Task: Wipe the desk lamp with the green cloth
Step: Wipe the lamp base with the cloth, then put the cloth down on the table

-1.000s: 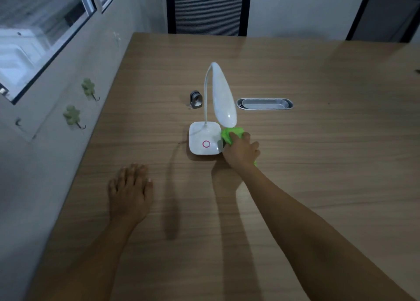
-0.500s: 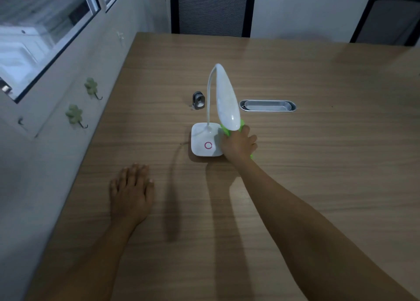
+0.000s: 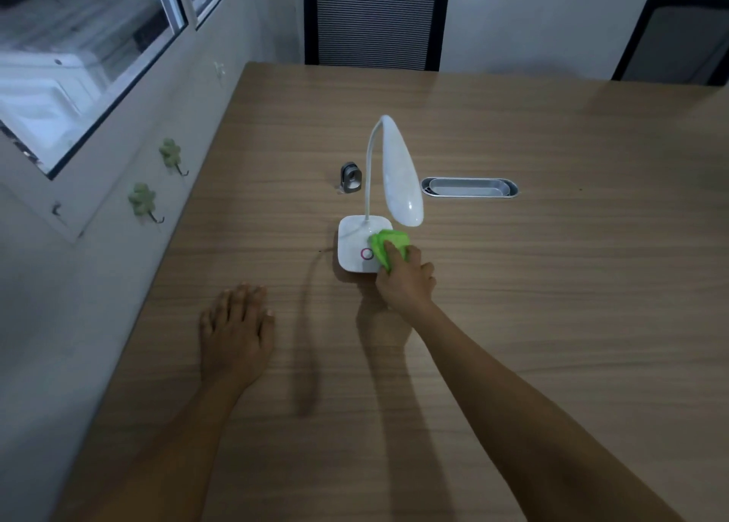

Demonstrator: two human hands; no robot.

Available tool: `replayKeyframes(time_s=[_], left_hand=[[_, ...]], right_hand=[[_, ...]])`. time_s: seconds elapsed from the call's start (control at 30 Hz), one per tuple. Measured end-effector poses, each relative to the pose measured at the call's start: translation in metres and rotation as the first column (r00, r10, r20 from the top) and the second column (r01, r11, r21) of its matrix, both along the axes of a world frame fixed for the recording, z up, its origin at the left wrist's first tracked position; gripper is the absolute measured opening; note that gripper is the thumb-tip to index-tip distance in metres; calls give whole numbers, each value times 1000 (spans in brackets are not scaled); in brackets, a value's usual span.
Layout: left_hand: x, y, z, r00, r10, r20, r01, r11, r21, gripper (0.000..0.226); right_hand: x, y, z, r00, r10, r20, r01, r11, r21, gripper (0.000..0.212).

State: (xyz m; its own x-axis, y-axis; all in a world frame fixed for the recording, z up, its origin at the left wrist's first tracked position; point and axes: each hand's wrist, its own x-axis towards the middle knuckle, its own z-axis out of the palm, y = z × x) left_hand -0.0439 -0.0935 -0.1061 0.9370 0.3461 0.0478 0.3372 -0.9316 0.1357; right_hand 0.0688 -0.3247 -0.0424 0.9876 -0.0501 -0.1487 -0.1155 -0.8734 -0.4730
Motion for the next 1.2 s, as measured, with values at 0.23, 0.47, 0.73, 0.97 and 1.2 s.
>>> replayKeyframes(time_s=[0.23, 0.47, 0.73, 0.97, 1.2], left_hand=[[-1, -1, 2, 1000, 10, -12, -10, 1000, -19, 59], [-2, -2, 6, 1000, -9, -12, 9, 1000, -6, 63], [-4, -3, 9, 1000, -11, -8, 11, 1000, -18, 55], [-4, -4, 9, 1000, -13, -11, 13, 1000, -28, 58], [-2, -4, 12, 1000, -6, 2, 6, 1000, -17, 57]], right_hand=[[-16, -4, 4, 988, 54, 145, -44, 997, -69, 57], [-22, -2, 7, 988, -39, 149, 52, 995, -82, 58], [2, 68, 20, 823, 455, 341, -520, 845, 128, 70], [80, 119, 25, 650, 738, 183, -738, 670, -79, 65], [100, 132, 2, 521, 850, 74, -837, 526, -152, 61]])
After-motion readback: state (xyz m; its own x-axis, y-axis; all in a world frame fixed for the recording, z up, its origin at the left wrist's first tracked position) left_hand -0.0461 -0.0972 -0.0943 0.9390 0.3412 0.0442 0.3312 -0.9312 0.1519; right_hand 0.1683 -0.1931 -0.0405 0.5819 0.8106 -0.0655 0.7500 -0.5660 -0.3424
